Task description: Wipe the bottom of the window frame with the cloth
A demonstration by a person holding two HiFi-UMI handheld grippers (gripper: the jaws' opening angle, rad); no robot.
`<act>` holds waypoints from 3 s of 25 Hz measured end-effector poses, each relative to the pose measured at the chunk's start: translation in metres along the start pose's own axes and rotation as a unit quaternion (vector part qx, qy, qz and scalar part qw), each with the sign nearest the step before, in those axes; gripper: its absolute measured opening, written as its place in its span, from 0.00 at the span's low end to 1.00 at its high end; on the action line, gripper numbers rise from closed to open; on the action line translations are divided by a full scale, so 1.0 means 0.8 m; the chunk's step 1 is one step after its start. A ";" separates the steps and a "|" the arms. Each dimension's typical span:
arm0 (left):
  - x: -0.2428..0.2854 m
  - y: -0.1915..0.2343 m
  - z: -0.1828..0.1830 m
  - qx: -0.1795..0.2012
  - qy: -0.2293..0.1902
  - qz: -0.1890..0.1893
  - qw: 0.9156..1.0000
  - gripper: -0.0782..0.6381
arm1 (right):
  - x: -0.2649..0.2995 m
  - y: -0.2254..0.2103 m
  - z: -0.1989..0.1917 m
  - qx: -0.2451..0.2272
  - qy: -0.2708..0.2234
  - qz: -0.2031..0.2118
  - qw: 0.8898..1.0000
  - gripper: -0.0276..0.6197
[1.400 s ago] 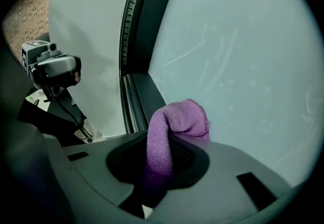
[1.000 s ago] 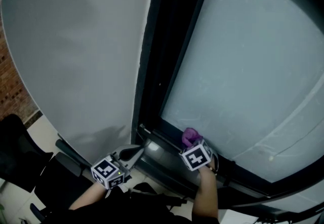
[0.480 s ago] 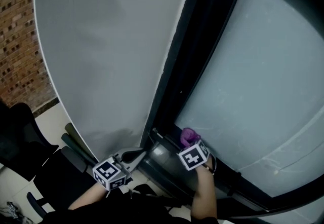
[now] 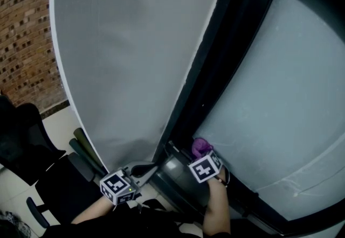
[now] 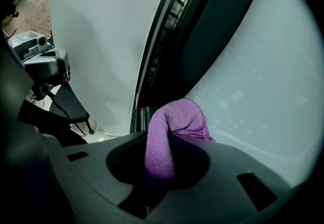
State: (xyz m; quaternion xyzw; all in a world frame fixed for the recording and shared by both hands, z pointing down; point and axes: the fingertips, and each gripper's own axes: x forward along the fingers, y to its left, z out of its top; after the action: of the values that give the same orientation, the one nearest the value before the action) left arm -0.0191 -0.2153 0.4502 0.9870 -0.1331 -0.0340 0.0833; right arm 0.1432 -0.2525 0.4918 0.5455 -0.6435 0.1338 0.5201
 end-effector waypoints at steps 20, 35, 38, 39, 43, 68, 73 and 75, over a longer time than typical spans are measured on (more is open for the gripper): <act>-0.020 0.012 -0.009 -0.016 0.008 0.029 0.999 0.11 | 0.006 -0.002 0.044 -0.042 -0.015 -0.035 0.998 0.17; -0.032 0.004 -0.012 0.004 0.017 0.032 0.999 0.11 | -0.036 0.066 0.008 -0.004 -0.123 0.064 0.990 0.17; -0.025 0.006 -0.011 0.011 0.021 0.029 0.999 0.11 | -0.056 0.080 0.008 0.051 -0.194 0.124 0.972 0.17; -0.025 0.007 -0.009 0.009 0.022 0.030 0.999 0.11 | -0.064 0.080 0.011 0.073 -0.219 0.135 0.964 0.17; -0.030 0.006 0.012 -0.002 0.002 0.034 0.999 0.11 | -0.114 0.065 0.018 0.117 -0.315 0.120 0.934 0.17; -0.043 0.006 0.065 -0.006 -0.072 0.054 0.996 0.11 | -0.186 0.071 -0.019 0.184 -0.491 0.063 0.849 0.16; -0.043 0.010 0.059 -0.013 -0.068 0.059 0.996 0.11 | -0.189 0.069 -0.023 0.179 -0.495 0.066 0.848 0.16; -0.043 0.009 0.058 -0.022 -0.065 0.056 0.996 0.11 | -0.189 0.070 -0.025 0.181 -0.491 0.068 0.850 0.16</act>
State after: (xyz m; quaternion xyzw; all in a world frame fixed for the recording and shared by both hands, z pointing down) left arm -0.0581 -0.2200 0.4075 0.9716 -0.1923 -0.0965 0.0983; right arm 0.0859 -0.1316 0.3990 0.5796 -0.8147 -0.0029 0.0184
